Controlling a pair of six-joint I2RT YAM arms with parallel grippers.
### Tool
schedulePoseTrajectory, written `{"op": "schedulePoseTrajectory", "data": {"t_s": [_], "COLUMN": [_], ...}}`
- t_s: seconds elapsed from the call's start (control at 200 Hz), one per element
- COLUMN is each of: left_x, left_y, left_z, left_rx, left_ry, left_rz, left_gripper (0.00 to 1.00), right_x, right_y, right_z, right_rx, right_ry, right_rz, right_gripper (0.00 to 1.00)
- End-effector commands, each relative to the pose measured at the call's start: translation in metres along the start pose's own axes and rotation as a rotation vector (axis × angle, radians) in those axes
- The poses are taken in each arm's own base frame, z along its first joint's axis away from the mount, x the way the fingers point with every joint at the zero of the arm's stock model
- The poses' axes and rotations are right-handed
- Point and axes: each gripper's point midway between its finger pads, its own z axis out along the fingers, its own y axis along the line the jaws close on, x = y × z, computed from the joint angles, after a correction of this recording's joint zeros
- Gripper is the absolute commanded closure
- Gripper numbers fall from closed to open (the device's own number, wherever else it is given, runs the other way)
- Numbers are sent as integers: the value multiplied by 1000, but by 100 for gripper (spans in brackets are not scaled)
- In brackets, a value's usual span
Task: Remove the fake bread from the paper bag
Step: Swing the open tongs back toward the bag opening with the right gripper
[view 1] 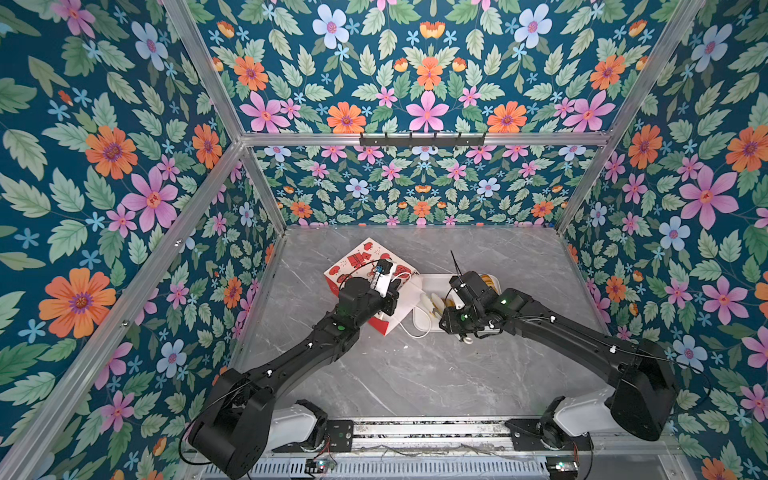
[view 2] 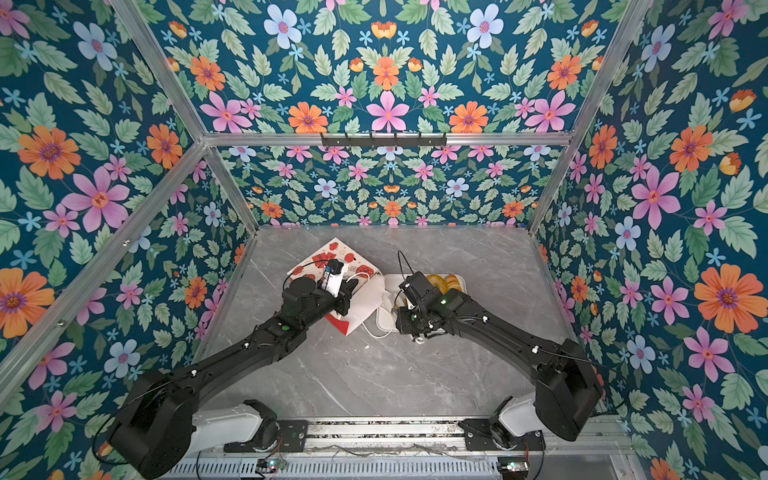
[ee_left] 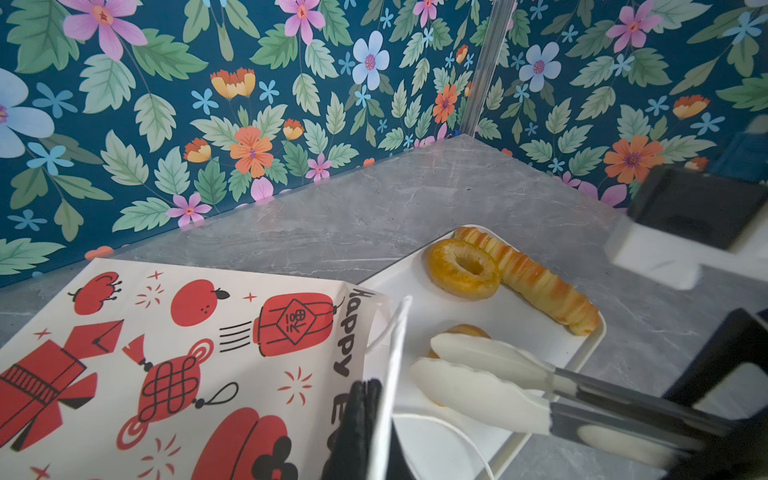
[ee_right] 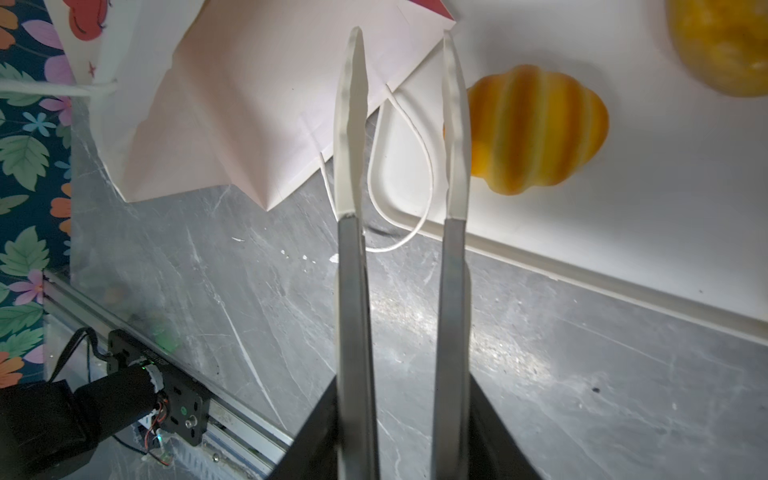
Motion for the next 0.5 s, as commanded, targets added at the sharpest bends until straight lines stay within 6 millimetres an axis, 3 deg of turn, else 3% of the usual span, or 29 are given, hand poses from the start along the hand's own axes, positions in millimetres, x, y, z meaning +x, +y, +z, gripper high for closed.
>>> {"op": "schedulePoseTrajectory", "data": {"t_s": [0.0,0.205,0.495], "left_x": [-7,-6,-3], "left_y": [1,2,2], "left_z": [-1,0,3], "left_rx": [-4,-9,-4], "left_ry": [-25,-22,-13], "left_rz": [4,6,4], "left_gripper": [100,100,100], "right_x": [-5,15,35], "right_y": [3,-10,-50], "right_z": [8,17,4], "right_rx": [-32,-33,37], "right_ry": [-2,44,40], "right_rz": [18,78,151], "right_gripper": [60,60,60]}}
